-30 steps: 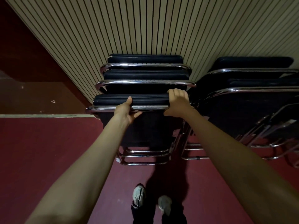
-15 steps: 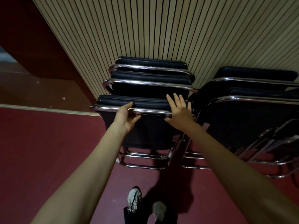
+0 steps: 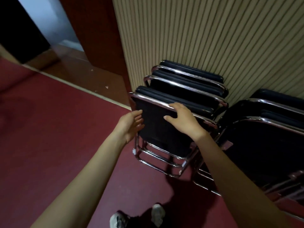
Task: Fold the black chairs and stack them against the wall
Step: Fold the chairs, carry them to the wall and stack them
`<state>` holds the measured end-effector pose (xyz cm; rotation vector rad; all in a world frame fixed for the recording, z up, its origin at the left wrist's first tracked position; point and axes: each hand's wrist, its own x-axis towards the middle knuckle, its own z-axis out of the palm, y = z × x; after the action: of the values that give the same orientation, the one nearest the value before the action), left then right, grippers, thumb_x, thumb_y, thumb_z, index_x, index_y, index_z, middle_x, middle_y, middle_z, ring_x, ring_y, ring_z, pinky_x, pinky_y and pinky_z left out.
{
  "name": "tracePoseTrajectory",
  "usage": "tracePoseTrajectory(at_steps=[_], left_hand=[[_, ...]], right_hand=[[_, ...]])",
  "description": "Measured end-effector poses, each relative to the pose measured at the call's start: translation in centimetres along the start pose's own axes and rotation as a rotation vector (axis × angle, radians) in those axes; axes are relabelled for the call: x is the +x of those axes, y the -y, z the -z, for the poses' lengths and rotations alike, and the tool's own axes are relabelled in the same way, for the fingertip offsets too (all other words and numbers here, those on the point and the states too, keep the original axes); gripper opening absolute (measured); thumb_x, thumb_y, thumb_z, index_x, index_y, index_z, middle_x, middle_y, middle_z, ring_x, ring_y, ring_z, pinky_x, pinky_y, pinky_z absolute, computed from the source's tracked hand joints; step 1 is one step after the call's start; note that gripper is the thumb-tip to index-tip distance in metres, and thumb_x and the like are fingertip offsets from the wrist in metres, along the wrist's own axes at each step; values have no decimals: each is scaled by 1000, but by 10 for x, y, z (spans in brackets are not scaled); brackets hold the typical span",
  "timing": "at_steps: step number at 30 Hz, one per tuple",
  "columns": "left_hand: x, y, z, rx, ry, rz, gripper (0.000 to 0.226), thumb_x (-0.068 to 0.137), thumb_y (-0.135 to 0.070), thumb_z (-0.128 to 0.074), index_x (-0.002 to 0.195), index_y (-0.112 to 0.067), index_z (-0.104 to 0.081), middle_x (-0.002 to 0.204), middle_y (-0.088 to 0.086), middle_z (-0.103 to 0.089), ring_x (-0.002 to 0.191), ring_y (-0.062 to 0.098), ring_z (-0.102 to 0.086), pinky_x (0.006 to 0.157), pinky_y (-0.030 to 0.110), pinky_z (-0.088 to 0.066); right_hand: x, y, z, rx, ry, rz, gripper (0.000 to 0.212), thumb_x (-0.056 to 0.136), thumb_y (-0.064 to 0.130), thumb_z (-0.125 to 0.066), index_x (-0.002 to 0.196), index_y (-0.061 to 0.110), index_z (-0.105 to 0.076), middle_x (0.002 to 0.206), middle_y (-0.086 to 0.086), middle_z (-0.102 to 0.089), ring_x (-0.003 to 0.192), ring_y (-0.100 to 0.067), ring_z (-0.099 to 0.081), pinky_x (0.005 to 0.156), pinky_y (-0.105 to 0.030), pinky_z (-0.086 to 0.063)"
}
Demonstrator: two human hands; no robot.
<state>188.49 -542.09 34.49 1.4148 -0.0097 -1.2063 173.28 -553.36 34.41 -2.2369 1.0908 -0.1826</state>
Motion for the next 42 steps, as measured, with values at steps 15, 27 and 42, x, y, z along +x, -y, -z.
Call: tracePoseTrajectory(at_steps=[15, 27, 42], left_hand=[[-325, 109, 323, -188, -729, -377, 45, 94, -14, -59, 138, -13, -49, 131, 2, -56, 115, 12, -54, 106, 35, -41], [-634, 376, 511, -635, -1448, -269, 66, 91, -26, -65, 149, -18, -34, 150, 4, -40, 135, 17, -41, 107, 33, -33], [-960, 582, 709, -1056, -2006, -198, 59, 91, -20, -64, 145, -12, -40, 146, 6, -46, 131, 14, -45, 112, 35, -33]], right_hand=[[-222, 295, -212, 36, 526, 733, 51, 91, 28, -62, 138, 15, -48, 142, -3, -48, 133, -16, -41, 95, -7, -22], [-563, 461, -434, -311, 1177, 1244, 75, 89, 38, -62, 151, 21, -22, 153, -1, -33, 140, -15, -31, 107, -21, -24], [-1022, 642, -665, -460, 1580, 1795, 72, 91, 36, -60, 151, 19, -23, 154, -2, -30, 141, -15, -28, 109, -23, -22]])
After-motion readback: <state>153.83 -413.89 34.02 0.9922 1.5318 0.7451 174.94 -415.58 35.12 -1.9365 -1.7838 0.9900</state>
